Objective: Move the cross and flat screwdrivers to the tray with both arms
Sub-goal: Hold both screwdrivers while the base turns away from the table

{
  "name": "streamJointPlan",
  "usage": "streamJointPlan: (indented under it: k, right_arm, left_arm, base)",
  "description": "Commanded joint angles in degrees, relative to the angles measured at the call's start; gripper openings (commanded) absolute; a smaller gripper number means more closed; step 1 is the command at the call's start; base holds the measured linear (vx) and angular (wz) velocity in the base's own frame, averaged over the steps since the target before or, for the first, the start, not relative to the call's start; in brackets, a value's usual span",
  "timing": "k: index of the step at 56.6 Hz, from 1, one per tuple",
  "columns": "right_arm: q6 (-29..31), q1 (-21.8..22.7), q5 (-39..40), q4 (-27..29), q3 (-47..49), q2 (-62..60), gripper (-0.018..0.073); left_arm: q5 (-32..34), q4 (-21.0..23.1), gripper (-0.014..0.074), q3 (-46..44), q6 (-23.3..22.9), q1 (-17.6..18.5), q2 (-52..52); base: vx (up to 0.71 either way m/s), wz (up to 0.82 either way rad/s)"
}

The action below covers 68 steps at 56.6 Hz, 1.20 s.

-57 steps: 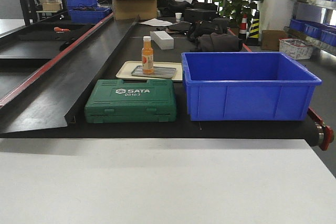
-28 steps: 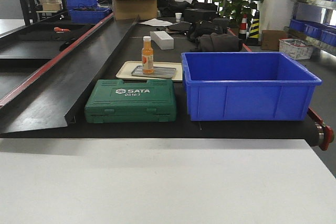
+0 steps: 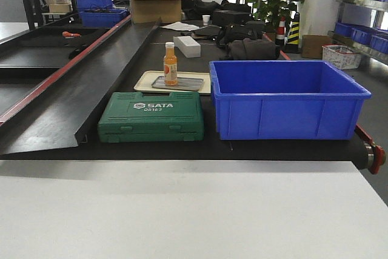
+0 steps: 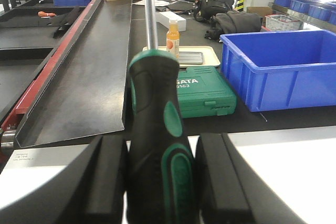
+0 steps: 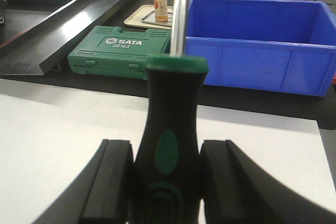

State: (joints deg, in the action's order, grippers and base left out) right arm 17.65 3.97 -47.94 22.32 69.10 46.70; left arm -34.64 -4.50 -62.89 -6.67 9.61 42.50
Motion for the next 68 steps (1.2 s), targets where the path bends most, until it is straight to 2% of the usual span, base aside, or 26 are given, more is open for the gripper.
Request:
streamJointPlan:
  k: [1, 38, 68]
  right_arm:
    - [-0.09, 0.14, 5.18, 1.3, 1.56, -0.15, -0.0008]
    - [-0.09, 0.14, 5.17, 1.25, 1.56, -0.15, -0.0008]
    - [-0.09, 0.14, 4.98, 1.25, 1.56, -0.15, -0.0008]
  left_arm:
    - [5.18, -0.12, -0.0006, -1.47, -0.08, 0.21, -0.03]
    - [5.19, -0.12, -0.0006, -1.47, -0.08, 0.21, 0.14]
    - [5.19, -0.12, -0.0006, -1.47, -0.08, 0.21, 0.01]
  base:
    - [0.0, 0.0]
    - [-0.11, 0.0]
    - [-0.26, -0.34]
